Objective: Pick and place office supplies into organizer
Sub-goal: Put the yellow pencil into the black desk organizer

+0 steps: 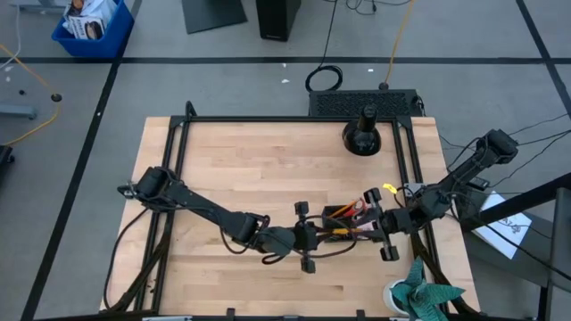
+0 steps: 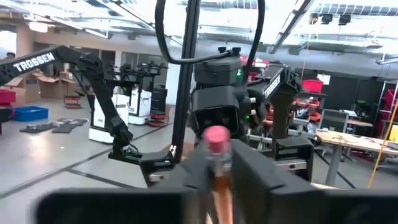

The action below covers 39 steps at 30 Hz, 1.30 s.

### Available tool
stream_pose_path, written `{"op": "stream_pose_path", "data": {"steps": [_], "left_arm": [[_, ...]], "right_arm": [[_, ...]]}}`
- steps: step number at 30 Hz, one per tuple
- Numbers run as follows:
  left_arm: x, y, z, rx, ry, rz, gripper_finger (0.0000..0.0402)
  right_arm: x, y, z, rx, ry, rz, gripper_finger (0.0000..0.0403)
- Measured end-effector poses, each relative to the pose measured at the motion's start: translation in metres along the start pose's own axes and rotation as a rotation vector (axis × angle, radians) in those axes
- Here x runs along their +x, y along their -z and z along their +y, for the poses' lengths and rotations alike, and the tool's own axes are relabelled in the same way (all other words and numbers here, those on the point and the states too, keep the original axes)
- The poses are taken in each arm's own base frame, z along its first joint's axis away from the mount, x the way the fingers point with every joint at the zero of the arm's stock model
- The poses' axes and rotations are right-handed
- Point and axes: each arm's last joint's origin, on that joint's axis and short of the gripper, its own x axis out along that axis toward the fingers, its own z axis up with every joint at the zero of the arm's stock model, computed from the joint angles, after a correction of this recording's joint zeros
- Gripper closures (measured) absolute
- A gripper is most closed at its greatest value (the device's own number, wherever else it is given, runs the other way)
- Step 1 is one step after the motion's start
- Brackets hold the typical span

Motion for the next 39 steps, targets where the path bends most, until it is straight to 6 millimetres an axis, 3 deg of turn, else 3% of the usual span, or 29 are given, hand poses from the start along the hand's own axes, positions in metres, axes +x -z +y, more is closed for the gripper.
{"op": "stream_pose_path", "data": {"steps": [3,10,17,23,31,39], "left_arm": [[0.0,0.0,0.0,-0.001,0.002,0.0,0.0381],[-0.002,0.002,-0.004,0.049,-0.01,0.027,0.0379],[-0.021,0.007,-0.021,0.174,-0.024,0.131,0.0304],[-0.03,0.009,-0.026,0.149,-0.049,0.174,0.024],[-0.05,0.028,-0.043,0.067,-0.021,0.345,0.0209],[-0.065,0.031,-0.059,0.02,0.002,0.374,0.0208]], "right_arm": [[0.0,0.0,0.0,-0.014,0.005,0.001,0.0389],[-0.001,0.001,-0.001,-0.019,0.006,0.021,0.0392],[-0.009,0.001,-0.005,-0.005,0.016,0.088,0.0393],[-0.016,0.0,-0.01,-0.001,0.065,0.139,0.0393],[-0.024,0.01,-0.016,-0.023,0.238,0.293,0.0393],[-0.015,-0.017,-0.019,-0.024,0.257,0.36,0.0393]]}}
